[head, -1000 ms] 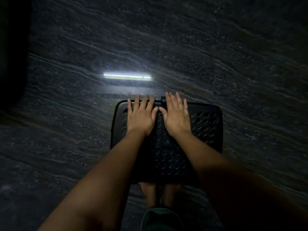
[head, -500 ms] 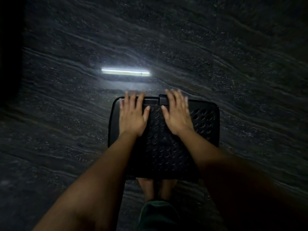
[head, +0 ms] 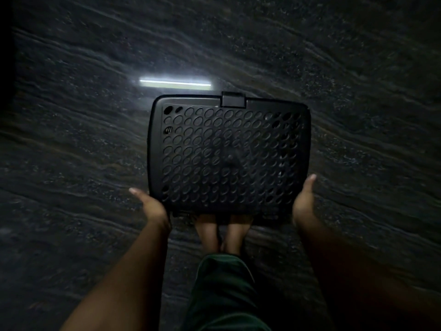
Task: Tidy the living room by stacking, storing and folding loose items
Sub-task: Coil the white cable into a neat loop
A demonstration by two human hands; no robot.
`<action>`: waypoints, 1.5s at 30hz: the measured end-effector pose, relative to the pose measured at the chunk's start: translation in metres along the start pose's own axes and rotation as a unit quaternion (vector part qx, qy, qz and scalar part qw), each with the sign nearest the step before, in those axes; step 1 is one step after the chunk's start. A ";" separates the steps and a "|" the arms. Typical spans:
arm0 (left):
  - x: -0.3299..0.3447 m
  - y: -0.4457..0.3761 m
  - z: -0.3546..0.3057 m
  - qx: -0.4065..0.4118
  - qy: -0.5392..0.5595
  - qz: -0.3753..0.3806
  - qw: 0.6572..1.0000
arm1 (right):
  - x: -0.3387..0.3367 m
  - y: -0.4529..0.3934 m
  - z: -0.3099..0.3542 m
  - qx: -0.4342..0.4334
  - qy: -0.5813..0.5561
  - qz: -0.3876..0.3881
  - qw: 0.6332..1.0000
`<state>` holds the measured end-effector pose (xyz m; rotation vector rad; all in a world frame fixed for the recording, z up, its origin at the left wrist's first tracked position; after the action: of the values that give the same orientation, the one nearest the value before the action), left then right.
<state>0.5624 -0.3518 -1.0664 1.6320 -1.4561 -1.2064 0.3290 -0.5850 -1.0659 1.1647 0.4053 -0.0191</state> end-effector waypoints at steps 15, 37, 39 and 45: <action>-0.006 0.020 0.037 -0.028 0.014 0.100 0.994 | -0.011 -0.008 -0.029 0.025 -0.050 0.146 0.988; -0.027 0.080 0.025 0.191 -0.568 0.009 0.800 | -0.034 0.038 -0.022 -0.008 0.181 0.006 0.983; -0.026 0.098 0.014 0.282 -0.705 0.048 0.649 | -0.035 0.036 -0.013 0.009 0.200 -0.008 0.980; 0.000 0.131 -0.052 0.440 -0.796 0.056 0.413 | -0.019 0.073 0.047 0.005 0.280 -0.052 0.959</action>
<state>0.5582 -0.3823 -0.9287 -0.0018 -3.7237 -2.1916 0.3416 -0.6013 -0.9792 1.1472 0.9676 0.2227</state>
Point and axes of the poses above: each hand's wrist, its own y-axis away from the middle knuckle, its own x-axis out of the palm, z = x × y, the point moved 3 cm from there along -y, towards the middle knuckle, and after that the axes turned 4 degrees about x, right-handed, at the moved point
